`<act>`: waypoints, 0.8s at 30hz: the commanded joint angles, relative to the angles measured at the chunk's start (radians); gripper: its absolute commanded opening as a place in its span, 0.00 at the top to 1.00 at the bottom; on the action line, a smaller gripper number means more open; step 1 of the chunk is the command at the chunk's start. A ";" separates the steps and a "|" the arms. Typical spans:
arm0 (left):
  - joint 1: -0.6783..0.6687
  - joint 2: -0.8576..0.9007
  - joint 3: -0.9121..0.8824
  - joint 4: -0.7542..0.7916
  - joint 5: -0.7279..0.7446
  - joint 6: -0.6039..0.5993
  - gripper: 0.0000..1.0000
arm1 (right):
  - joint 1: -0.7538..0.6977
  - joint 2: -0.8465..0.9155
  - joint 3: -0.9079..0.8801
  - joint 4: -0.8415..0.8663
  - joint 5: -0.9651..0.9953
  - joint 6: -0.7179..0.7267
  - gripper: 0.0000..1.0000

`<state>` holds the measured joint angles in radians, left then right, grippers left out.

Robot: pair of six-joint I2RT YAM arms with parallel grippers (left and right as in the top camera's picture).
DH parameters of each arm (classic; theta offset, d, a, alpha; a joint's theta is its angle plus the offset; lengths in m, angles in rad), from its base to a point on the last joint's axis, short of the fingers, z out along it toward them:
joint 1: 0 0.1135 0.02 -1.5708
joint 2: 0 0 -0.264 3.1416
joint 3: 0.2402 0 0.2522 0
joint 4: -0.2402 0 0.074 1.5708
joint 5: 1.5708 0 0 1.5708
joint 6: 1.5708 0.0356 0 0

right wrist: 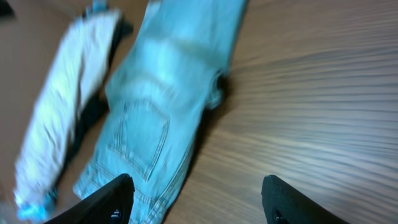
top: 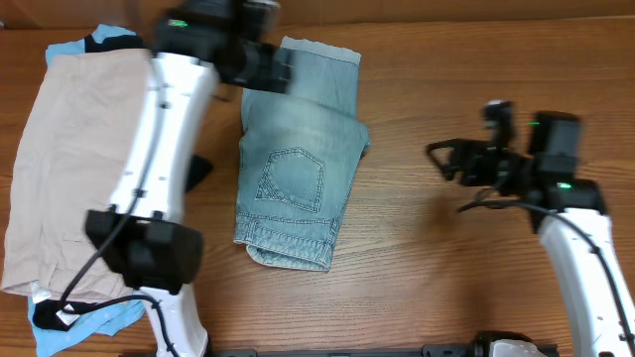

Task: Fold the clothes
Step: 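Pull the jeans off the pile with the left gripper onto the table center, then grasp the jeans waist with the right gripper and drag it rightward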

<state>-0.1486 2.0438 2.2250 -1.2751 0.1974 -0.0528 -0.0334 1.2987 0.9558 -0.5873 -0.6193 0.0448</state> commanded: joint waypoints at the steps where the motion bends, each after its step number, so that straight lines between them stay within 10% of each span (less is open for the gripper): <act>1: 0.071 -0.018 0.007 -0.032 -0.006 0.019 0.00 | 0.161 0.008 0.028 0.005 0.221 0.026 0.30; 10: 0.175 -0.018 -0.047 -0.033 -0.005 0.024 0.00 | 0.496 0.214 0.028 0.081 0.374 0.039 0.36; 24: 0.154 -0.016 -0.188 0.044 -0.005 0.024 0.00 | 0.592 0.487 0.028 0.211 0.493 0.108 0.48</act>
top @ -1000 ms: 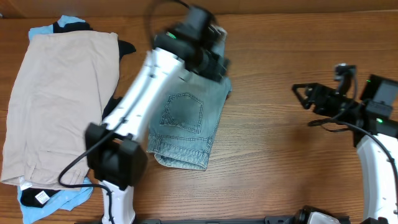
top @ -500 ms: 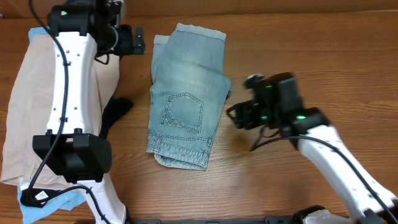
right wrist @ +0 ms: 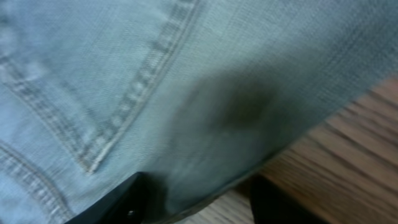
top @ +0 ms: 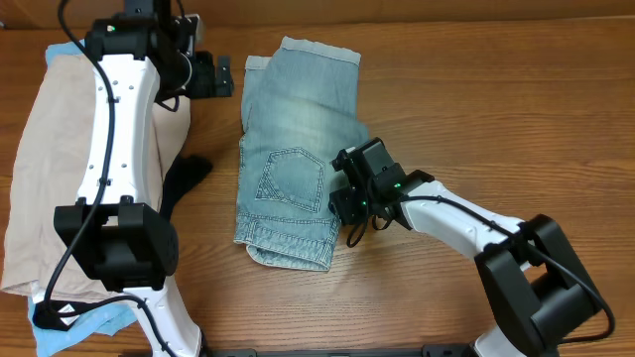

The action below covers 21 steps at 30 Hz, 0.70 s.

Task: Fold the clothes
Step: 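Grasp the jeans waist with the right gripper and drag it rightward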

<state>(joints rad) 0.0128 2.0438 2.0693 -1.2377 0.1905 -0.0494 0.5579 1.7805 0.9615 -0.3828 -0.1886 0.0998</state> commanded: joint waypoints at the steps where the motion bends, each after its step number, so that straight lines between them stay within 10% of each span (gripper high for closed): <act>1: -0.008 -0.016 -0.044 0.010 0.002 0.020 0.00 | 0.001 0.005 0.023 0.007 0.079 0.068 0.52; 9: -0.008 -0.016 -0.105 0.038 0.002 0.020 0.00 | -0.004 0.005 0.022 -0.010 0.165 0.170 0.96; 21: -0.008 -0.016 -0.105 0.068 0.002 0.020 0.00 | -0.282 0.004 0.038 -0.149 0.090 0.183 0.96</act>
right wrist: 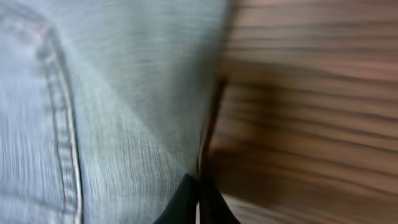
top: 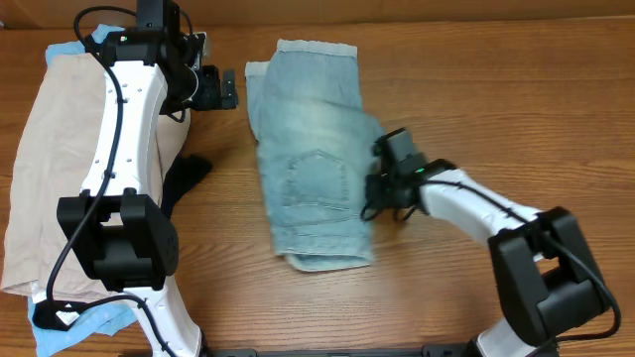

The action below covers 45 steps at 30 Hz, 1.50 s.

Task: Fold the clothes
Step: 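Grasp the jeans waist with the right gripper and drag it rightward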

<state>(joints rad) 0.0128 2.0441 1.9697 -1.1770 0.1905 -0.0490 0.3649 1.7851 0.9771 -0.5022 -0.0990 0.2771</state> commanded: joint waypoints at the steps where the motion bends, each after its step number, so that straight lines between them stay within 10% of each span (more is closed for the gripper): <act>1: -0.008 -0.016 -0.005 0.011 0.002 0.020 0.00 | -0.125 -0.001 0.037 -0.053 -0.032 -0.018 0.96; 14: 0.051 -0.017 -0.005 0.103 0.015 -0.017 0.00 | 0.051 -0.101 0.399 -0.496 -0.029 -0.312 0.35; 23: 0.132 -0.016 -0.005 0.113 0.017 -0.019 0.00 | 0.422 -0.031 0.373 -0.502 0.190 -0.270 0.25; 34: 0.131 -0.016 -0.005 0.103 0.016 -0.018 0.00 | 0.534 0.166 0.370 -0.571 0.232 -0.265 0.00; 42: 0.131 -0.016 -0.005 0.081 0.008 -0.006 0.00 | 0.536 0.168 0.370 -0.572 0.277 -0.140 0.05; 45: 0.131 -0.016 -0.005 0.081 0.008 -0.003 0.00 | 0.515 0.168 0.371 -0.554 0.293 -0.138 0.96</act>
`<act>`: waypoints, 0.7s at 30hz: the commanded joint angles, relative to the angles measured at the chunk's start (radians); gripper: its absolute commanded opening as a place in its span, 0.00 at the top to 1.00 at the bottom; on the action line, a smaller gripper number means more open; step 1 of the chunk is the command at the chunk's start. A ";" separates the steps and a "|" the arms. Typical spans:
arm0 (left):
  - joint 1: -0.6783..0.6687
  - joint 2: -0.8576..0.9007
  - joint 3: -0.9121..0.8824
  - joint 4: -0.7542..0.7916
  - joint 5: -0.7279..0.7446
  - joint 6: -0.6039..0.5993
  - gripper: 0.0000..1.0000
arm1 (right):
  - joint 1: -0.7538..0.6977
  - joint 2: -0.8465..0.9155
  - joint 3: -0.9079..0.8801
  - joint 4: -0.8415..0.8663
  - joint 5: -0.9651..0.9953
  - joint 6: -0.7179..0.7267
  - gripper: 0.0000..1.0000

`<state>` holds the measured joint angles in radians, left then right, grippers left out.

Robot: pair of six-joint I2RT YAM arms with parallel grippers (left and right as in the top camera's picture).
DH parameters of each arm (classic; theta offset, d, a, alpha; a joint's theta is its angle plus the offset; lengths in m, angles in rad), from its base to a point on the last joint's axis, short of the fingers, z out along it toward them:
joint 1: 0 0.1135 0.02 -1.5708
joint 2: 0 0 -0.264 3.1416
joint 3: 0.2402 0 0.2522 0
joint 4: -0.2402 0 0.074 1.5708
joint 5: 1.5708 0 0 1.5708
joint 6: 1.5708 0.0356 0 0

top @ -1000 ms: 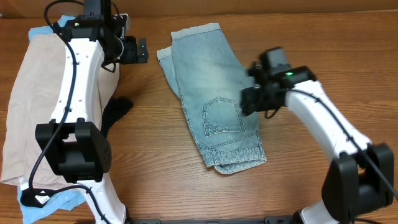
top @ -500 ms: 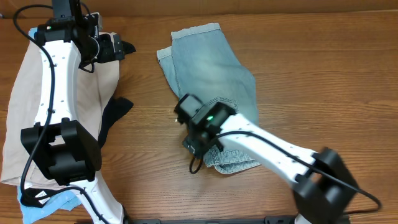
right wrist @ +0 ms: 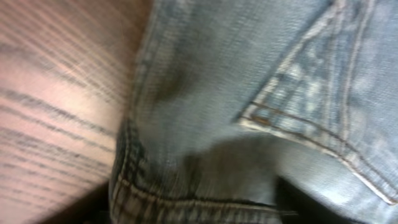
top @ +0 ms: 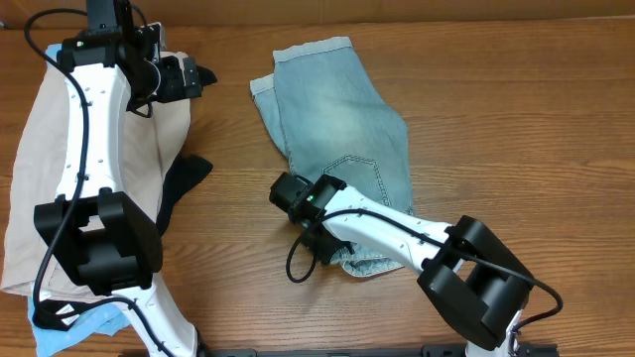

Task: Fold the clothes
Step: 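Grasp the jeans waist with the right gripper and drag it rightward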

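Note:
Light-blue denim shorts (top: 342,129) lie slanted in the middle of the table, leg hems at the far end and waistband (right wrist: 205,202) at the near end. My right gripper (top: 298,198) reaches across to their left edge near the back pocket (right wrist: 323,118). In the right wrist view denim fills the frame. The dark fingers (right wrist: 68,211) sit wide apart at the bottom corners with the waistband between them, so the gripper is open. My left gripper (top: 190,76) hovers at the far left over the beige garment (top: 40,169); its fingers look apart and hold nothing.
A pile of clothes sits at the left: the beige garment on top, a black piece (top: 181,178) poking out to the right, and light-blue fabric (top: 79,322) at the near-left corner. Bare wood table (top: 516,119) stretches to the right of the shorts.
The shorts have turned, their waistband end now further right and nearer. My right gripper went from shut at their right edge to open at their left edge. The left gripper drew back left.
At first my right gripper hung open at the far right and the left arm was over the shorts. Then the right gripper was at the shorts' right side, open, then shut on that edge. The shorts shifted right and now lie slanted, the right gripper at their left edge.

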<state>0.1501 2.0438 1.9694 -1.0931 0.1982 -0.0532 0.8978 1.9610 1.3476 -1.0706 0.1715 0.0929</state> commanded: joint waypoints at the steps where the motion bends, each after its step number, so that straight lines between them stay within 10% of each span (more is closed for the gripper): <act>1: -0.006 -0.016 -0.005 -0.003 0.001 0.002 0.00 | -0.027 -0.008 0.002 0.021 0.023 0.047 0.96; 12: -0.008 -0.015 -0.005 -0.035 0.002 0.024 0.00 | -0.220 -0.156 0.152 -0.072 -0.055 0.094 0.96; 21: -0.048 -0.015 -0.005 -0.051 0.001 0.058 0.01 | -0.654 -0.319 0.191 -0.065 -0.133 0.074 0.96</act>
<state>0.1284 2.0441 1.9694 -1.1393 0.1982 -0.0288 0.3569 1.6722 1.5196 -1.1378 0.0792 0.1715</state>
